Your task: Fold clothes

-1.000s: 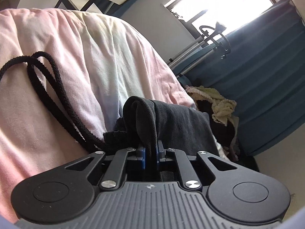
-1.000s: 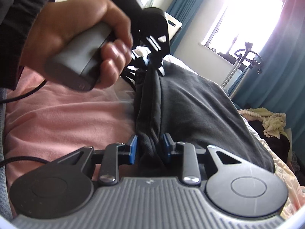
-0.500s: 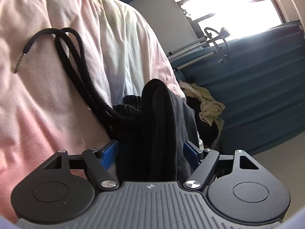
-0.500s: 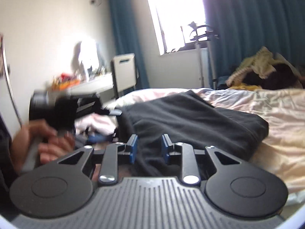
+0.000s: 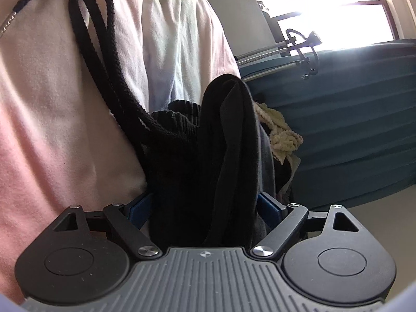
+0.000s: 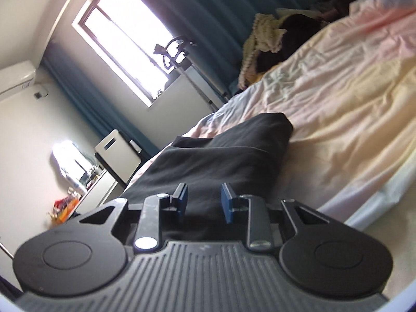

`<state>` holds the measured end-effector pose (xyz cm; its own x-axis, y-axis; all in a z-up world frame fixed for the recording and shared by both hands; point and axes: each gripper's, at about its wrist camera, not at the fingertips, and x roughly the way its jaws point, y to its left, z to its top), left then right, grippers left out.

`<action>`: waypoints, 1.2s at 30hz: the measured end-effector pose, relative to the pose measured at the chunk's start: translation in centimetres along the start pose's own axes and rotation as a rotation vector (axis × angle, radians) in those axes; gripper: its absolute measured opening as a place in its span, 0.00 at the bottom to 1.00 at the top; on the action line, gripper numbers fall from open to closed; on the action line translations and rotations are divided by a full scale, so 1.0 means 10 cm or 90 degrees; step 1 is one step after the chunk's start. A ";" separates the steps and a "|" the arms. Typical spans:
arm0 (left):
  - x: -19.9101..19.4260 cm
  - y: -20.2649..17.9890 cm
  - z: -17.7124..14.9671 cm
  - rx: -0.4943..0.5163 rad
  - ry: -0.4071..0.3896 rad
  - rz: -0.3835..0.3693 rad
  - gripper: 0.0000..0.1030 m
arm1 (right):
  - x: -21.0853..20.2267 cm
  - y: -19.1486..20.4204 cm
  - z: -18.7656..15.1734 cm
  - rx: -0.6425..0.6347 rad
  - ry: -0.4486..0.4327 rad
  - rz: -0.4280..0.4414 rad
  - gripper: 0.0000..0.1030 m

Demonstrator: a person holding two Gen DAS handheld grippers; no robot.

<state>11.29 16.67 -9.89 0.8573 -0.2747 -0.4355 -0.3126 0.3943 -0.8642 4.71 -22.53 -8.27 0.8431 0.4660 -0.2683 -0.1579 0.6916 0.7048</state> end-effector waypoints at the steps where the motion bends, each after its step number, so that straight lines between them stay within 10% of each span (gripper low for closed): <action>1: 0.01 0.01 -0.01 0.000 0.000 0.004 0.85 | 0.01 -0.03 0.00 0.011 0.001 -0.003 0.30; 10: 0.07 0.12 0.04 -0.054 -0.019 -0.077 0.84 | 0.12 -0.20 -0.04 0.090 0.024 0.016 0.32; 26: 0.21 0.01 0.09 -0.030 -0.015 0.004 0.86 | 0.33 -0.32 0.09 0.129 0.038 0.040 0.39; 34: 0.44 -0.15 0.15 0.021 0.006 0.042 0.93 | 0.60 -0.62 0.18 0.197 0.060 0.011 0.59; 36: 0.49 -0.19 0.13 0.039 -0.001 0.046 0.93 | 0.71 -0.65 0.22 0.200 0.067 0.030 0.78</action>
<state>16.60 15.66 -10.03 0.8337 -0.2421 -0.4963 -0.3490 0.4655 -0.8133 12.85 -24.87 -13.33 0.7782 0.5590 -0.2861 -0.0151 0.4721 0.8814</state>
